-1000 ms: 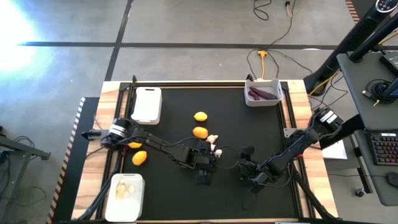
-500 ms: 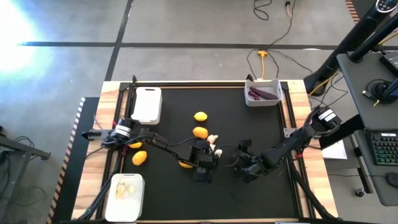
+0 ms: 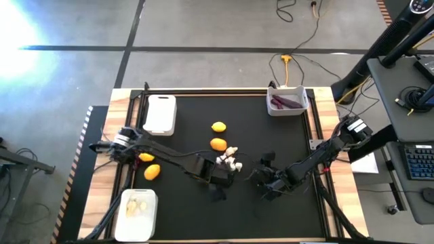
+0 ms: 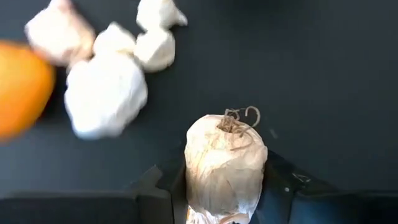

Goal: Sort produce into baskets
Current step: Put the big garlic into the bottom white bin

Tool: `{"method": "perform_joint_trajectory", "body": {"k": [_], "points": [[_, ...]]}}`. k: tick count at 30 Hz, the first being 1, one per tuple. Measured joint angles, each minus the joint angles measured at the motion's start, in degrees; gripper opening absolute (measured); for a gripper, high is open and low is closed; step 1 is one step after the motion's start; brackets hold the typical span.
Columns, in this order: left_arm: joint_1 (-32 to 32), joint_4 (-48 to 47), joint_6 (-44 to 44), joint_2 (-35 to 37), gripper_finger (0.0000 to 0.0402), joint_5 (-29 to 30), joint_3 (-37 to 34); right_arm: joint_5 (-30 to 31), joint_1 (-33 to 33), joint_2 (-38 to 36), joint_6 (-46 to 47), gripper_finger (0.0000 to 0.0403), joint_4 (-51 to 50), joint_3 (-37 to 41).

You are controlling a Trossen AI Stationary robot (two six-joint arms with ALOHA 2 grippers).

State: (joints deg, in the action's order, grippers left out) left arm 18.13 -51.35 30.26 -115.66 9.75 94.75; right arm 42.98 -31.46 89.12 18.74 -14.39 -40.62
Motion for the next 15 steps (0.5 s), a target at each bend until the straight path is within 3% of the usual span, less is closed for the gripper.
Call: {"method": "perform_joint_trajectory", "body": {"k": [5,8,15], "points": [[6.2,-23.2,11.4,1.0,0.0125,-0.3,9.8,0.0,0.0,0.0,1.3,0.0249,0.0,0.9],[10.5,-38.7,23.5,1.2,0.0126,-4.2,11.2,0.0,0.0,0.0,1.7,0.0249,0.0,1.4],[22.3,-31.5,48.7,8.6,0.0126,-12.6,-5.0,0.0,0.0,0.0,1.6,0.0249,1.3,1.7]]}}
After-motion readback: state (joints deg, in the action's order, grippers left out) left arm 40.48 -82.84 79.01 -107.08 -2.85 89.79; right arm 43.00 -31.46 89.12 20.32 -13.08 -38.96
